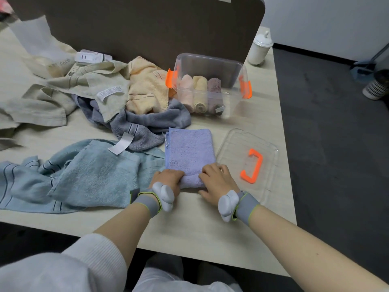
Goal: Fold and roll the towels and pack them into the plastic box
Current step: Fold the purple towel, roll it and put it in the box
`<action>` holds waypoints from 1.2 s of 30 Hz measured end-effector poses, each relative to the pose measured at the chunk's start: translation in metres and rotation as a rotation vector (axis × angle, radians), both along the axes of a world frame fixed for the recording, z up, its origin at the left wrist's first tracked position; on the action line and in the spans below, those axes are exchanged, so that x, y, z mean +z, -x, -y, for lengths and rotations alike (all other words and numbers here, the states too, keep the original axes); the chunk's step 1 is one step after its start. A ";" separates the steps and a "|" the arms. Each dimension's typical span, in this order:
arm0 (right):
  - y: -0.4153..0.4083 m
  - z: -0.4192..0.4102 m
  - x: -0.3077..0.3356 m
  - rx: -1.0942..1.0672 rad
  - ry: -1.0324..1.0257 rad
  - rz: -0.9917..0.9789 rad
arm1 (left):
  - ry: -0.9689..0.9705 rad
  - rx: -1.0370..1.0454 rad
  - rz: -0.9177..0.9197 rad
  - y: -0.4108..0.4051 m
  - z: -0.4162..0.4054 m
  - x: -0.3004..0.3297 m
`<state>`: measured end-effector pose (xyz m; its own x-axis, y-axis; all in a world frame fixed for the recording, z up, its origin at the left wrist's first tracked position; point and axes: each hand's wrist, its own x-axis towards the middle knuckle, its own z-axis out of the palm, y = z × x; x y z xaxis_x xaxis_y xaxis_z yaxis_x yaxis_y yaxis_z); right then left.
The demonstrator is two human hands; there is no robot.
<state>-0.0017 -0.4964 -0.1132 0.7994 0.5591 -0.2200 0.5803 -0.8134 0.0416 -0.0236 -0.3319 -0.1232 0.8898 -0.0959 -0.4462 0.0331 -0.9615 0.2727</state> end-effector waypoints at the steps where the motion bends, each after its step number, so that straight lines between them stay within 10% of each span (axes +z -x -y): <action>1: -0.002 -0.001 -0.001 0.009 0.029 -0.011 | 0.029 0.008 0.004 -0.003 0.000 0.002; 8: -0.036 -0.022 0.015 -0.174 0.061 -0.331 | 0.082 -0.061 0.276 0.004 -0.001 -0.002; 16: -0.034 -0.019 0.010 -0.047 -0.108 -0.115 | 0.079 0.052 0.016 -0.039 -0.014 -0.006; 25: -0.090 -0.031 0.006 -0.249 0.023 -0.530 | 0.034 -0.070 0.130 -0.038 -0.013 0.000; 31: -0.078 -0.023 -0.002 0.031 -0.156 -0.149 | 0.032 0.109 -0.055 -0.077 -0.015 0.003; 36: -0.101 -0.022 -0.007 -0.066 -0.173 -0.368 | -0.020 0.026 0.141 -0.078 -0.005 0.009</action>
